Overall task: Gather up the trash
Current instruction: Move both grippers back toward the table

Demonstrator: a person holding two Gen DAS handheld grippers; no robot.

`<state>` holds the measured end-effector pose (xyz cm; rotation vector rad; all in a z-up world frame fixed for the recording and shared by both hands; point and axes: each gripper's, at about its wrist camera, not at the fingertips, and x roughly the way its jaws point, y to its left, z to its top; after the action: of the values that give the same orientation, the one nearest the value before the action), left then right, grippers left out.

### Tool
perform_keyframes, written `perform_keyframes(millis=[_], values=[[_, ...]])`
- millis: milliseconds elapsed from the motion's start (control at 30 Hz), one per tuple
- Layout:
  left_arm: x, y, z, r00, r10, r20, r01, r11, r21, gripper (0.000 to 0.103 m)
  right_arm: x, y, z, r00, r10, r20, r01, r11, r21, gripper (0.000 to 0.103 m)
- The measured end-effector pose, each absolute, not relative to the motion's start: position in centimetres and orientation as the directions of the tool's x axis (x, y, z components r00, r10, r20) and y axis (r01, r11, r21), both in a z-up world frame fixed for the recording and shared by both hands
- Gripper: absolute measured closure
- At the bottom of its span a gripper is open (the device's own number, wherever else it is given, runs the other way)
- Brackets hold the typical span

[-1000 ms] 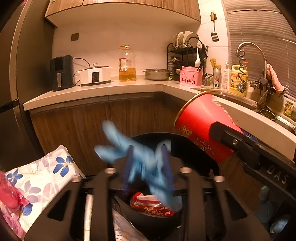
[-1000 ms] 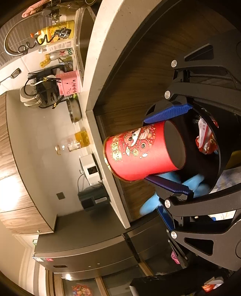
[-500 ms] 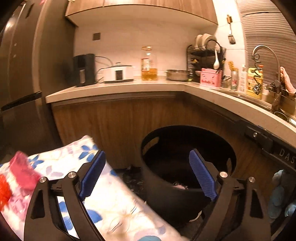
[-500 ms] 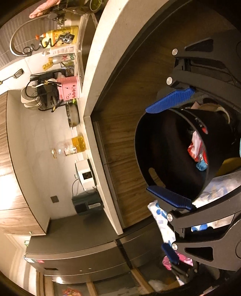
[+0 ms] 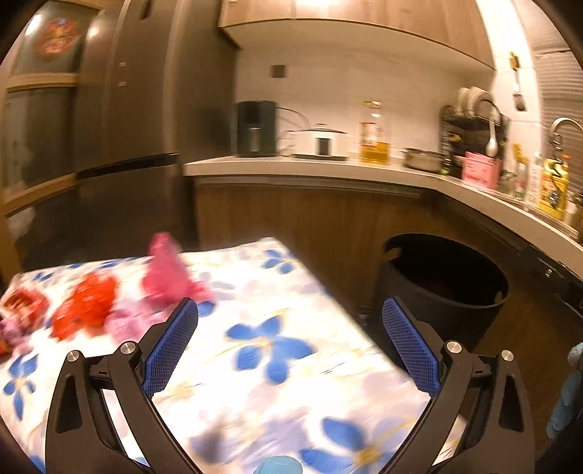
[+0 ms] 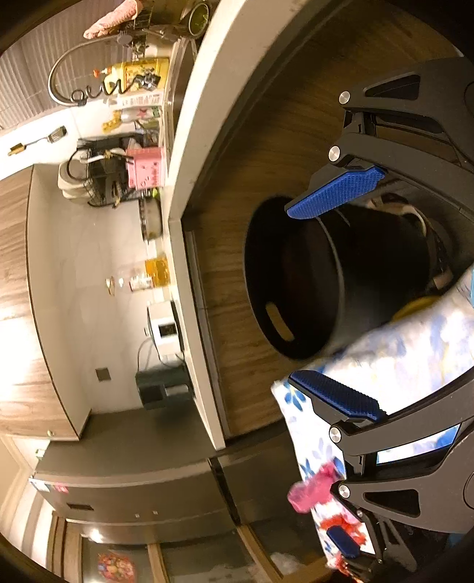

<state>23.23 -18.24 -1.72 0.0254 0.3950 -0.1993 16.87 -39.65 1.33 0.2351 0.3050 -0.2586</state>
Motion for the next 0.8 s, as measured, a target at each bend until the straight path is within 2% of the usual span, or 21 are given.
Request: perform_keyframes(millis=[467, 800], values=[[20.8, -7.1, -2.7, 0.919, 0.025, -0.392, -0.038, 0.999, -0.026, 0.006, 17.1, -28.8, -0.1, 0.937, -0.041, -0.348, 0.106, 0.98, 0.169, 0.019], [22.9, 0.6, -3.1, 0.906, 0.166, -0.39, -0.189, 0.982, -0.02, 0.006, 19.1, -21.5, -1.1, 0.924, 0.078, -0.374, -0.029, 0.99, 0.135, 0.019]])
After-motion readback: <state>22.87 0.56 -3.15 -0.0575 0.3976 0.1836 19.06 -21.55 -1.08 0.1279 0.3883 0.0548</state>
